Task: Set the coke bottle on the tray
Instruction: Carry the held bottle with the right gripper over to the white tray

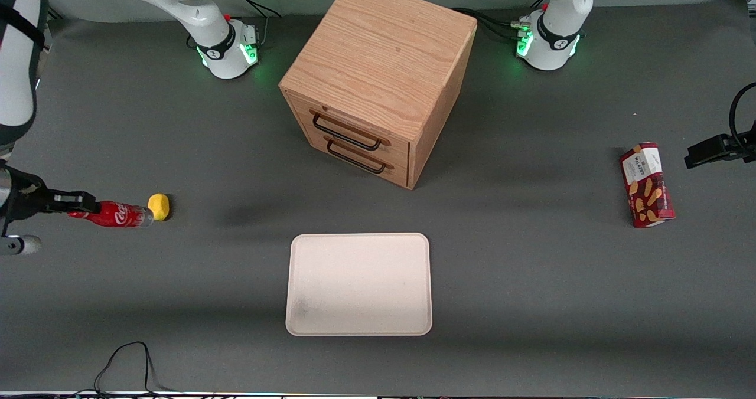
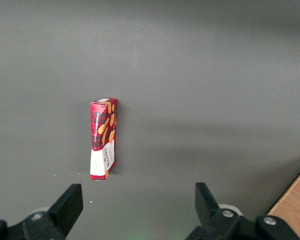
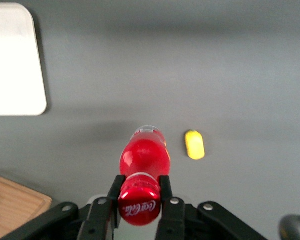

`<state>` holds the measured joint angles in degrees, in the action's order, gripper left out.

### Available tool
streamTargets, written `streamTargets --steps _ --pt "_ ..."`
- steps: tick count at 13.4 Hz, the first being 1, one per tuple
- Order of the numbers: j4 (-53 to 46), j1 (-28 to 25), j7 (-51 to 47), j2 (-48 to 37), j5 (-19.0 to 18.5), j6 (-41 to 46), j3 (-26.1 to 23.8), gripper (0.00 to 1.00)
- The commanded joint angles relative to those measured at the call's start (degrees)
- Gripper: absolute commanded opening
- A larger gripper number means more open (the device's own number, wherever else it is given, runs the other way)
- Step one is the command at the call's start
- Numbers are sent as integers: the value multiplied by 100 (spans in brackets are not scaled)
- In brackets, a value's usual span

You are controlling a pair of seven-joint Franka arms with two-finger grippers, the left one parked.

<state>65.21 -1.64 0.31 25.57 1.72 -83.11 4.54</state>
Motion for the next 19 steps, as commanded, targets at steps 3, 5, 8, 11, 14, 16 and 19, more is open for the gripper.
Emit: streamTargets --steps 3,5,8,11,14,16,19 --pt "-1606 -64 -1548 1440 -5 -107 -778 0" --pt "-1625 -353 -2007 1660 -22 -625 -780 0" --pt "-1625 -722 -2710 2021 -84 -1451 -771 0" --pt "-1634 -1021 -3308 2346 -295 -2128 -771 0" --pt "-1643 -1224 -3826 2619 -470 -2752 -762 0" --pt "-1643 -1321 -4030 2742 -558 -3000 -753 0" --pt "-1634 -1409 -4258 2821 -559 -3193 -762 0"
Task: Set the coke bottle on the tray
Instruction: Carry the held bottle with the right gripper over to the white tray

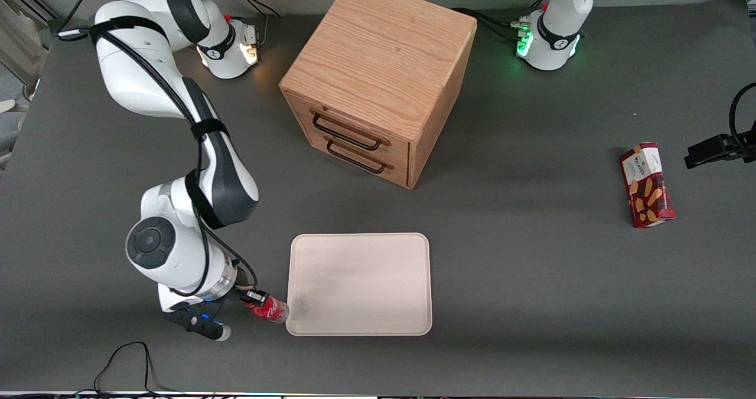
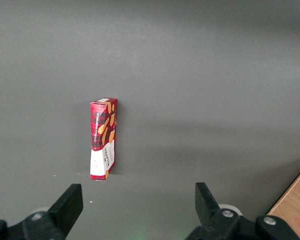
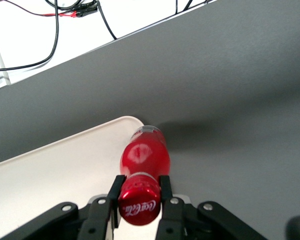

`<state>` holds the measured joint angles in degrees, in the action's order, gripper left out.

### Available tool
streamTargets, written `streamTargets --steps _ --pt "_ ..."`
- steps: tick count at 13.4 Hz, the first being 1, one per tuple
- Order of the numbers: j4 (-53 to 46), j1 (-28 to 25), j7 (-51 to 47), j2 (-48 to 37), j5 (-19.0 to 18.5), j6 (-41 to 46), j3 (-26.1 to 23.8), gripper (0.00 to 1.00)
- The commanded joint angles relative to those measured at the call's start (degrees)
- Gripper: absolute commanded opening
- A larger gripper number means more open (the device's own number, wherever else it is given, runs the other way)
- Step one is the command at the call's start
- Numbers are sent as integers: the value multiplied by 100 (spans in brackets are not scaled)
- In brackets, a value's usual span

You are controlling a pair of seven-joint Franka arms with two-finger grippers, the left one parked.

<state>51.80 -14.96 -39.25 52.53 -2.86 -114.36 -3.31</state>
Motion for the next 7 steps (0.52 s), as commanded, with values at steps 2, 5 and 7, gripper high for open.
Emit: streamTargets --steps 2,5,7 --pt "-293 -182 -495 213 -109 -287 49 0" --pt "-293 -261 -619 258 -144 -411 49 0" --pt "-284 -324 -628 319 -153 -411 58 0"
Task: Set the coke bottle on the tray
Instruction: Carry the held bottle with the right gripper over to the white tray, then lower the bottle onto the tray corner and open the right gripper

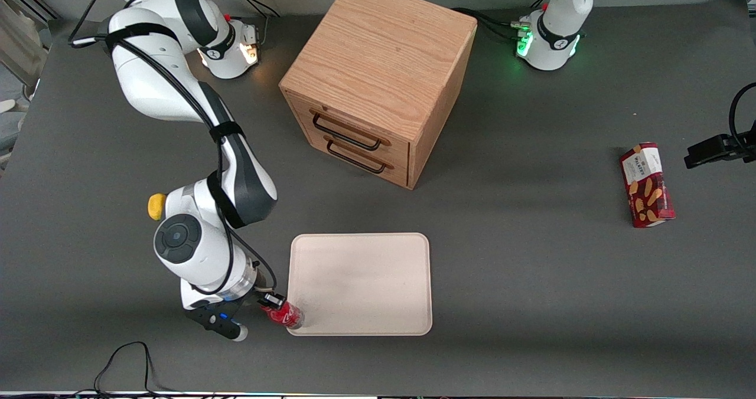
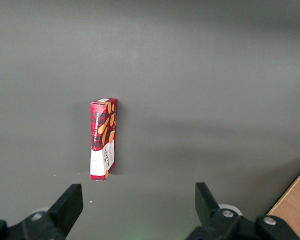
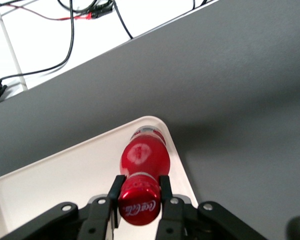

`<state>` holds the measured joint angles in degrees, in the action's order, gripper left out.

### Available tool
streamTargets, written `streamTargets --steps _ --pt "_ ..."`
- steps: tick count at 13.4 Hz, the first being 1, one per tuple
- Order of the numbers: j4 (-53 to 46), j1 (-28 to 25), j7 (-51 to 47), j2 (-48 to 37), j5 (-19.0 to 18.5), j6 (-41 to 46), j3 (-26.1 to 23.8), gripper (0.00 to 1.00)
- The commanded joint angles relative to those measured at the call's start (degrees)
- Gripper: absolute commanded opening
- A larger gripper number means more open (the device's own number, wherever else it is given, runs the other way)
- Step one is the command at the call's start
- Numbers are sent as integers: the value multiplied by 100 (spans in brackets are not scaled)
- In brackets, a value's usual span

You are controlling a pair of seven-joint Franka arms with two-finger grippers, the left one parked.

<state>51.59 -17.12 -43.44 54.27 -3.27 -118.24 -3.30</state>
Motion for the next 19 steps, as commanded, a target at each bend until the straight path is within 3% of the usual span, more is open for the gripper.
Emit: streamTargets --steps 1,3,6,9,10,11,19 --pt "-264 -116 -209 154 -156 -23 49 0" --pt "-255 -177 -209 224 -428 -23 40 0" --pt "-211 -186 -200 259 -508 -23 31 0" --pt "-211 -186 -209 330 -499 -23 31 37" --pt "-211 -186 -200 330 -508 -32 31 91" --pt "-211 -186 -209 356 -499 -23 31 100" --pt "-202 -178 -200 321 -508 170 40 100"
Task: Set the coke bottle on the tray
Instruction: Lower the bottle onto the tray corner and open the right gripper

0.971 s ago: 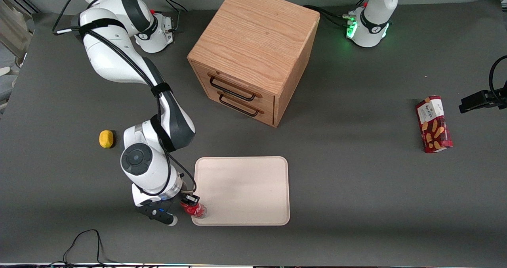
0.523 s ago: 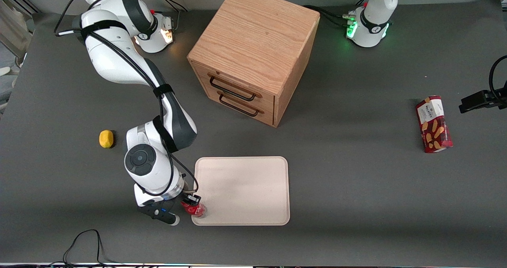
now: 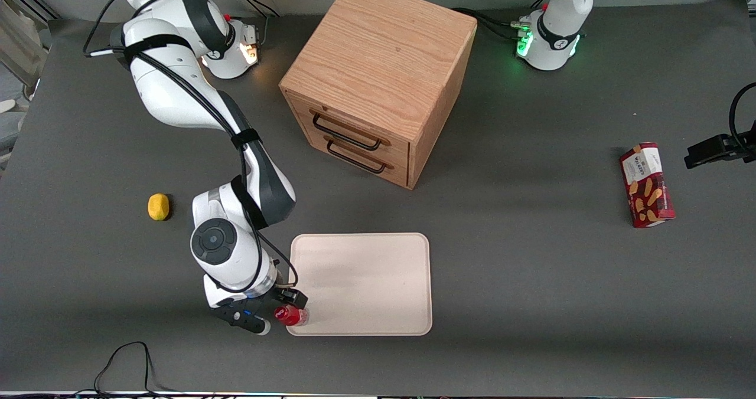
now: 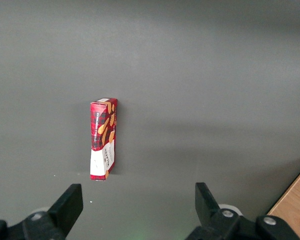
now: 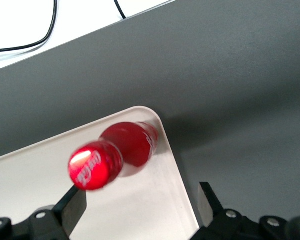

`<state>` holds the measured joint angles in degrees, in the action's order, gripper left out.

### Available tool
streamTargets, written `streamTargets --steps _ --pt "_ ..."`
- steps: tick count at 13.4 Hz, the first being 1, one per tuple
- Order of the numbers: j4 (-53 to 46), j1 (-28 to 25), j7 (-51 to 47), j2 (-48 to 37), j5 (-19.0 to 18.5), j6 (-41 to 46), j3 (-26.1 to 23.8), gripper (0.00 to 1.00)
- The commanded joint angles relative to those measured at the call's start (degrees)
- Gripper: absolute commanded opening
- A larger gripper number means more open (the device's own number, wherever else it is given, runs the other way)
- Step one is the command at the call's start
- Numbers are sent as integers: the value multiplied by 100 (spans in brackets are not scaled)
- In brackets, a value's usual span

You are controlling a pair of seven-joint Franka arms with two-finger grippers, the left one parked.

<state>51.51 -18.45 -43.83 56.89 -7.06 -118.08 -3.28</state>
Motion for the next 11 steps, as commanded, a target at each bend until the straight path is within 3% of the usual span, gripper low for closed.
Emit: streamTargets --steps 1,5,11 --pt "-194 -45 -161 59 -120 163 38 100" --pt "-194 -19 -153 42 -120 180 38 100" --pt "296 8 199 -729 -50 1312 21 100"
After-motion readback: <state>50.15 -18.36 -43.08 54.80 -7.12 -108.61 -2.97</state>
